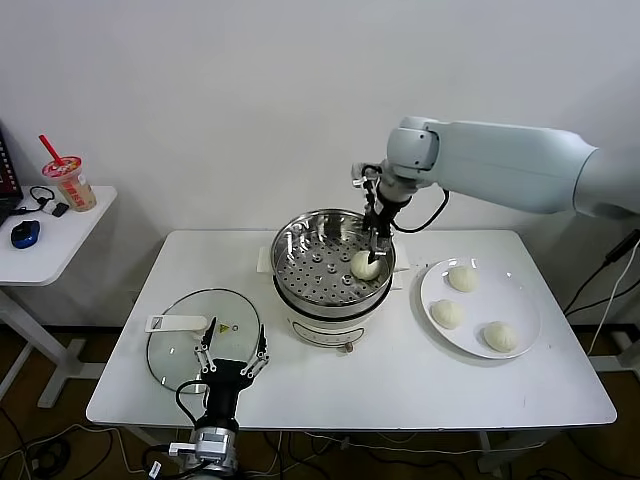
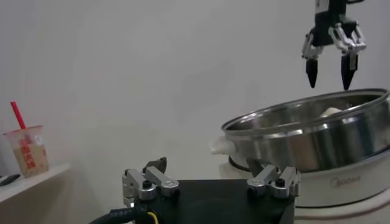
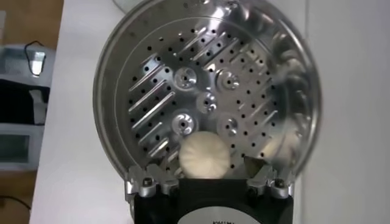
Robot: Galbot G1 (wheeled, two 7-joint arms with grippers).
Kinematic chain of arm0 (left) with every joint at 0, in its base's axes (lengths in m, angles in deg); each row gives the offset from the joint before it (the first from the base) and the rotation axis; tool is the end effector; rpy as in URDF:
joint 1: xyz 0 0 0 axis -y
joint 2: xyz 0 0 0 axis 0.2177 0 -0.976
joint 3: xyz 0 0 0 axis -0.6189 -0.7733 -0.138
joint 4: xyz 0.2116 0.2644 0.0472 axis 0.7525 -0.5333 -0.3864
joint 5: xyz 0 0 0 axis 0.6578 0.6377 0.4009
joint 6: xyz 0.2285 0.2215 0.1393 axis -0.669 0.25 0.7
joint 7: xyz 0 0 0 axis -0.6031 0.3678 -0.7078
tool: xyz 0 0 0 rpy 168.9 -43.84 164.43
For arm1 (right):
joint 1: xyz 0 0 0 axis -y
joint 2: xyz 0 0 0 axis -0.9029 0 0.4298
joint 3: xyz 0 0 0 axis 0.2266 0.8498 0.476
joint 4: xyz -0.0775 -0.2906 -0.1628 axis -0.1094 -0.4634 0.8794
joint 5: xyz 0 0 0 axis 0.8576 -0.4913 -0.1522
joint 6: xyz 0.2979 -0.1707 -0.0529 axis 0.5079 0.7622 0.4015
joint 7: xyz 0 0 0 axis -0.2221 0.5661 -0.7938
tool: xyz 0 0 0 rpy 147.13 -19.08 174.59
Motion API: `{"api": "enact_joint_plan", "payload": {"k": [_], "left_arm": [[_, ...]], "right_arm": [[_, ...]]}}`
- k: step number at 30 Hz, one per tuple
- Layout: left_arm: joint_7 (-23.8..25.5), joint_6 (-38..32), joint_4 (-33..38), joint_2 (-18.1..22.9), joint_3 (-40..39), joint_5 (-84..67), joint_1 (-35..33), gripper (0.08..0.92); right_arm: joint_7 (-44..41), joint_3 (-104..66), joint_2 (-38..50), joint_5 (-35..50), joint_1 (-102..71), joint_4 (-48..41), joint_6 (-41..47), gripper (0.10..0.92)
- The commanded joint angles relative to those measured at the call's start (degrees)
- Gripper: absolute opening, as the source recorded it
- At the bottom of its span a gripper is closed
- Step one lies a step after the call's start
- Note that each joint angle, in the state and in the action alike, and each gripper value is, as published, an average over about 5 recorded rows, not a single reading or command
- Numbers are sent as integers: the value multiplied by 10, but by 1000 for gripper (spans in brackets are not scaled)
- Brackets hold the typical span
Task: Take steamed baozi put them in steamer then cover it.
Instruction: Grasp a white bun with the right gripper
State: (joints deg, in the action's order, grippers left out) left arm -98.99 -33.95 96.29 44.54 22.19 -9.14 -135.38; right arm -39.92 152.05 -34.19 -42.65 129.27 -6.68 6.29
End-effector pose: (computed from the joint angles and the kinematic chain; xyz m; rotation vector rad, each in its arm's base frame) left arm 0.1502 -0.0364 -0.3452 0.0538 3.0987 0.4099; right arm 0.5746 0.0455 -0.0396 1.2757 -1.3993 1.2530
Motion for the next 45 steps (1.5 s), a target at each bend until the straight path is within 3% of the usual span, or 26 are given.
{"api": "enact_joint_plan", "payload": {"k": [1, 21, 45], "left_arm": [[0, 0, -6, 0, -1, -2, 1, 823], [0, -1, -9, 0, -1, -1, -4, 823], [1, 0, -10, -3, -2, 2, -4, 823]], "right_arm": [[5, 15, -30, 5, -42, -38, 19, 823], [-16, -23, -54, -48, -91, -133, -10, 823], [-26, -39, -55, -21, -100, -139, -14, 823]]}}
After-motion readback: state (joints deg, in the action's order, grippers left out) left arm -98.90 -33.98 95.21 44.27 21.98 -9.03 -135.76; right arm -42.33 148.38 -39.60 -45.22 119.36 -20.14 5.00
